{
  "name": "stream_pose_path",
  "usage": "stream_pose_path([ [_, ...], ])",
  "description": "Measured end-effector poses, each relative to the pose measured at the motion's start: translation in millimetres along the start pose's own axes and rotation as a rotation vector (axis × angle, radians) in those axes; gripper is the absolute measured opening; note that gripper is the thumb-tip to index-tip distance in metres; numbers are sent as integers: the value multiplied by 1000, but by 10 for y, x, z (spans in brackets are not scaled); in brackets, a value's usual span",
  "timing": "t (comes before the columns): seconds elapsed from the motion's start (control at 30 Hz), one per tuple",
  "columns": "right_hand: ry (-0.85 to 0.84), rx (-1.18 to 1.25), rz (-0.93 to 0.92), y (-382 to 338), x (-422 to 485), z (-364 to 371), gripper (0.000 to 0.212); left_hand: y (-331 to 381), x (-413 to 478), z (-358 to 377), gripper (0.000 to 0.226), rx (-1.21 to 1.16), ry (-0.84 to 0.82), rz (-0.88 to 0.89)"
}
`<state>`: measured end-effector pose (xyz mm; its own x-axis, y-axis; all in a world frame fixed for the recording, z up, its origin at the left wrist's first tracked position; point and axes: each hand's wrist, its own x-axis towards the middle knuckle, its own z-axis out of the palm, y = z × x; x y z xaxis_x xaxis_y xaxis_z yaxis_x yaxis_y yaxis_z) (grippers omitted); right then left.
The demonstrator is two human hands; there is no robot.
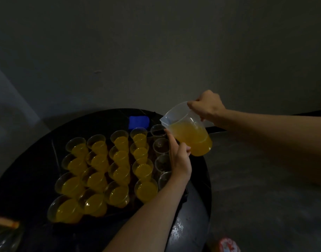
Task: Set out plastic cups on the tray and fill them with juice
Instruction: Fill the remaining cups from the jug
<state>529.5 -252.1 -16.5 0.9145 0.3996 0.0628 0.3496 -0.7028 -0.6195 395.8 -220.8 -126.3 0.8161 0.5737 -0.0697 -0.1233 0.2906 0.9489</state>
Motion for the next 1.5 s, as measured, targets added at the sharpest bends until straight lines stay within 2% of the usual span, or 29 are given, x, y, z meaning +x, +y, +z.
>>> stream_pose_path([
  [0.4,7,-120,-13,-12,106,121,32,-140,40,-33,96,-17,9,-44],
  [0.87,-18,-116,-5,-143,169,224,27,-126,78,-65,99,-57,41,-86],
  [1.5,-58,-113,24,-125,185,188,28,-95,63,-78,98,-56,-12,-98],
])
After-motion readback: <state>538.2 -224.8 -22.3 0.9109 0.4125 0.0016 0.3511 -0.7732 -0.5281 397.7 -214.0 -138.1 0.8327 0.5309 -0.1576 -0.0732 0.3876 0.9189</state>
